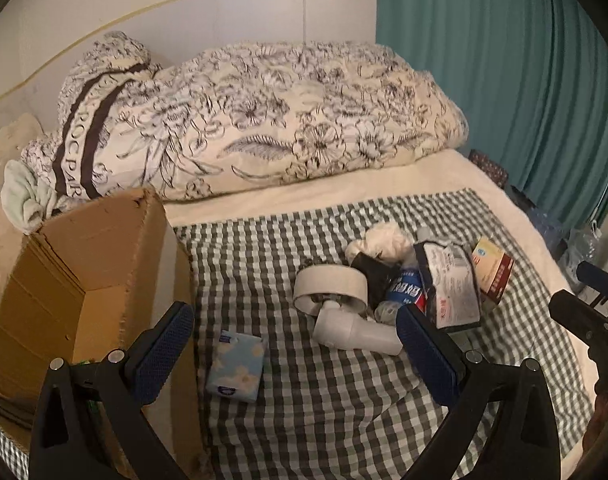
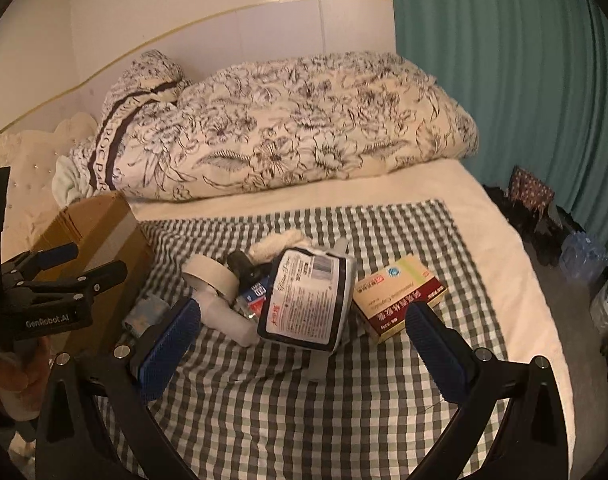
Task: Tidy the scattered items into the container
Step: 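Move both open tools back toward the pile of items on the cloth, then grasp the blue tissue pack with the left tool while the right tool grasps the white printed pouch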
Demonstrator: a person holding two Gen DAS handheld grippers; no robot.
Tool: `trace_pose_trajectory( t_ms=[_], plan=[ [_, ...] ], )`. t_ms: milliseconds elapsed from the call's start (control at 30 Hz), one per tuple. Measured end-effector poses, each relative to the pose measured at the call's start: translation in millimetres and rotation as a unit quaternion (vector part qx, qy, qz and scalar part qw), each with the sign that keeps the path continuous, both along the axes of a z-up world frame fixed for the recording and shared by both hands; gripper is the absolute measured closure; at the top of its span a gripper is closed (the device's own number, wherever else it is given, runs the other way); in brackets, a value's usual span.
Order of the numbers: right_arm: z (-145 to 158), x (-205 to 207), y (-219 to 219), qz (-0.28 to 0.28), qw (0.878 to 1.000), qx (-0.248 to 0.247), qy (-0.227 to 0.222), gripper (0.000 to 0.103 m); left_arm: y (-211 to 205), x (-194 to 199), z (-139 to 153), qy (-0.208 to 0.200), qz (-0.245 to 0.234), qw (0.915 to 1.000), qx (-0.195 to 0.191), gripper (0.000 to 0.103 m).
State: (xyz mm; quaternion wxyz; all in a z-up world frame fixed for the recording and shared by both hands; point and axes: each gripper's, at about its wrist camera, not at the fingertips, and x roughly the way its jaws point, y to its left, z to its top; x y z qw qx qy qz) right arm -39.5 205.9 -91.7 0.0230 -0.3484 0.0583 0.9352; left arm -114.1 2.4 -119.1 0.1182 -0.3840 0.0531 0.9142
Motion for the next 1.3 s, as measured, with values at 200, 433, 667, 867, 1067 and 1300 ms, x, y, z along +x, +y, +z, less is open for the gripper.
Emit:
trace_pose_trajectory(
  t_ms=[200, 433, 667, 867, 1067, 1300],
  plan=[
    [-29.7, -16.5, 5.5, -0.003, 0.999, -0.009, -0.037, 0.000, 3.9, -9.2, -21.9, -0.019, 0.007, 0.9998, -0.005, 0.000],
    [-56.6, -35.9, -0.4, 0.011, 0.998, -0.009, -0.064, 0.000, 4.8, -20.5, -49.7, -0.038, 0.013, 0.9989, -0.022, 0.000],
    [-75.7, -57.2, -5.7, 0.013, 0.997, -0.004, -0.082, 0.000, 7.4, -27.6, -70.2, -0.049, 0.013, 0.9982, -0.032, 0.000],
    [-91.1, -68.0, -7.1, 0.005, 0.995, 0.003, -0.095, 0.000, 10.3, -36.4, -86.8, -0.069, 0.024, 0.9969, -0.030, 0.000],
    [-104.4, -77.9, -10.4, -0.001, 0.994, 0.017, -0.108, 0.000, 12.8, -43.9, -102.9, -0.077, 0.033, 0.9954, -0.046, 0.000],
    [-115.0, -79.4, -3.5, -0.021, 0.994, 0.025, -0.109, 0.000, 9.9, -52.5, -123.9, -0.111, 0.032, 0.9922, -0.047, 0.002]
  ],
)
